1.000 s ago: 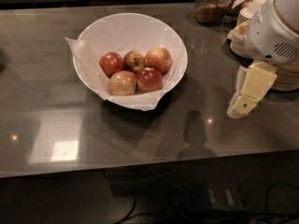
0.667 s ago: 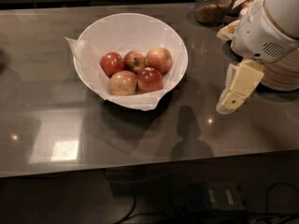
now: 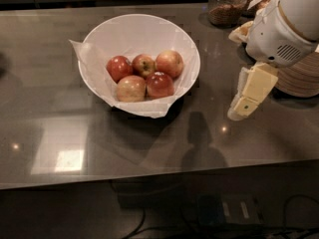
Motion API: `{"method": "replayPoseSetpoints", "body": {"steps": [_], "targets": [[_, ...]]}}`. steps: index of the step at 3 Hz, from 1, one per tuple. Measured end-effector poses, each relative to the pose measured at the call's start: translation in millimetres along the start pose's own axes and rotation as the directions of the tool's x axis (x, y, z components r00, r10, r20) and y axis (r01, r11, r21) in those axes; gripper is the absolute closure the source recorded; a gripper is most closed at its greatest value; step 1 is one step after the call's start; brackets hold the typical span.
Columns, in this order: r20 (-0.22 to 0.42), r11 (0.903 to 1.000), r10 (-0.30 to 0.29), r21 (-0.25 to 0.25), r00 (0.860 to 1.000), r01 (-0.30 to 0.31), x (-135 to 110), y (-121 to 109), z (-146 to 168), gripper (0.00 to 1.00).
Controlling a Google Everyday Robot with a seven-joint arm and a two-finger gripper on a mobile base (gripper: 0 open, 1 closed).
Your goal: Pick apple from white bowl
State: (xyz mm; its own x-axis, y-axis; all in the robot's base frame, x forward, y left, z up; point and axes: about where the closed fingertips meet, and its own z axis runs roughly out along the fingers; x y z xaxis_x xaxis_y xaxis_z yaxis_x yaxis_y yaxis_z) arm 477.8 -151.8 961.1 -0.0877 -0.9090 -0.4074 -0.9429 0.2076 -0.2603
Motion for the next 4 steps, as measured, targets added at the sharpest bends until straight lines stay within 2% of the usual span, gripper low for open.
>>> {"method": "replayPoseSetpoints", "body": {"steps": [2,3,4], "targets": [[0.098,0.998,-0.054,-0.028,0.994,0.057,-31,-23,38,0.0],[0.132,0.9951,-0.074,-0.055,0.988,0.082,-45,-27,54,0.13],[0.154,0.9916,-0.098,-0.069,0.983,0.11,-56,-29,63,0.2]]}}
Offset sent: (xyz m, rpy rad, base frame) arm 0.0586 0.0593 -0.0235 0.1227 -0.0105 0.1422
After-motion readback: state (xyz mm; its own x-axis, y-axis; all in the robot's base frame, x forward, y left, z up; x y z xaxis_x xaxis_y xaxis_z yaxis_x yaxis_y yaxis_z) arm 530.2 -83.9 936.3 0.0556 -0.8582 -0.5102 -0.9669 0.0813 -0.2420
